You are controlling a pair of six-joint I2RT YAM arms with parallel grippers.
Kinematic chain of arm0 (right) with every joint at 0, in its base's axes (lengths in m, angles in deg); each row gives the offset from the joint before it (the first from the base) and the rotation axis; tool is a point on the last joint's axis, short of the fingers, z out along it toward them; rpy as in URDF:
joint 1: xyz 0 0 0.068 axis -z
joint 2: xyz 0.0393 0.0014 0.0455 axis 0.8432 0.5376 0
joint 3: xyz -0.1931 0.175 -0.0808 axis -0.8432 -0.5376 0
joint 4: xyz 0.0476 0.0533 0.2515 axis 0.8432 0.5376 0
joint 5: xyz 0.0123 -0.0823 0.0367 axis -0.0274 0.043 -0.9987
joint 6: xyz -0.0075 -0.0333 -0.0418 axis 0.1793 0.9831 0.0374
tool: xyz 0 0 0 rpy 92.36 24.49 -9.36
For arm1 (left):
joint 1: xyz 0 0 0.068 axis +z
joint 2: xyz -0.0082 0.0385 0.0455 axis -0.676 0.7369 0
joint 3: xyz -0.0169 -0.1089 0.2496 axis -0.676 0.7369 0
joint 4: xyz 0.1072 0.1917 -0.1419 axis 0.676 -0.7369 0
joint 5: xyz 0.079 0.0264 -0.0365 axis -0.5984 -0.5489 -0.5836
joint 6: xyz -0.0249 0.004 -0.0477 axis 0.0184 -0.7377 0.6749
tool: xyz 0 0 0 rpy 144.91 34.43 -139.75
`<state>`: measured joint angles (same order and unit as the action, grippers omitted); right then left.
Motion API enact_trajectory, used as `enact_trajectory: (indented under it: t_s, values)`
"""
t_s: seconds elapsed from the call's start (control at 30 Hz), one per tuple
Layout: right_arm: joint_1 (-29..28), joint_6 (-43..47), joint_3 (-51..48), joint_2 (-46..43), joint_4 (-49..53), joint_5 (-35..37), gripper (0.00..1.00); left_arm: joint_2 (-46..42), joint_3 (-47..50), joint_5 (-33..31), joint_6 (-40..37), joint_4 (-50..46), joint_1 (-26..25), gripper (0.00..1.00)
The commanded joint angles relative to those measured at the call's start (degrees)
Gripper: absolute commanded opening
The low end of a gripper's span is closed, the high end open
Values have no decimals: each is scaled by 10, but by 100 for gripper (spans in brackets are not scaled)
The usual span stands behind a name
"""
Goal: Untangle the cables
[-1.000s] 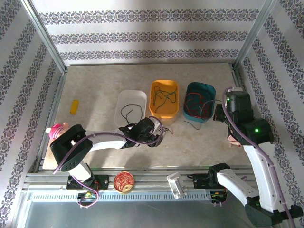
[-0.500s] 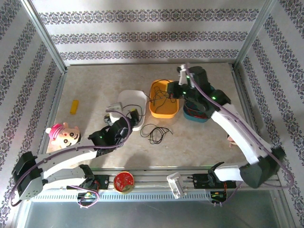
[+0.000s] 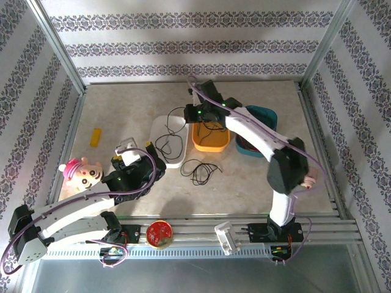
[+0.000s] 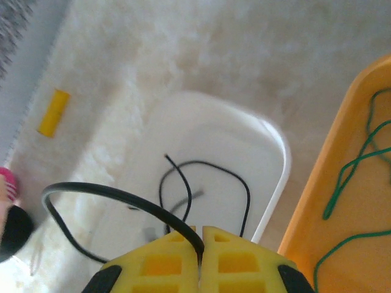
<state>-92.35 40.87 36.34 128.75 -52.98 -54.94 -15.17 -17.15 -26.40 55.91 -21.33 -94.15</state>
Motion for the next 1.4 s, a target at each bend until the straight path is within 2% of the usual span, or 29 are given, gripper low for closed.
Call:
enact_trajectory:
  t_s: [0.0,0.17,0.2,0.27,0.33,0.5,0.73,0.93,1.1,1.17,1.27,1.37]
  values:
    - [-17,11,69,89,88,-45,3,10,-1,16,-76,58,6,99]
    - [-41,39,177,182,178,13,7,28,-14,33,-118,81,6,99]
    - [-45,44,184,184,183,29,11,30,-16,35,-124,83,6,99]
    - [-48,50,183,176,183,54,29,32,-18,46,-143,94,6,99]
    - [-52,59,174,153,176,91,42,32,-16,61,-165,111,6,99]
    - [-49,76,112,56,127,162,55,36,-12,118,-239,164,6,99]
    - [-18,61,-10,-93,61,134,56,58,-18,177,-275,196,5,98]
    - [-4,57,-90,-172,49,111,56,78,-16,244,-311,238,5,98]
    - [3,45,-172,-224,48,90,55,98,-15,254,-303,253,10,97]
    - [5,39,-206,-245,48,88,55,110,-21,289,-293,263,39,97]
    - [10,29,-250,-276,51,89,55,147,-40,379,-259,268,122,94]
    - [18,17,-293,-311,52,90,54,217,-81,468,-276,260,187,88]
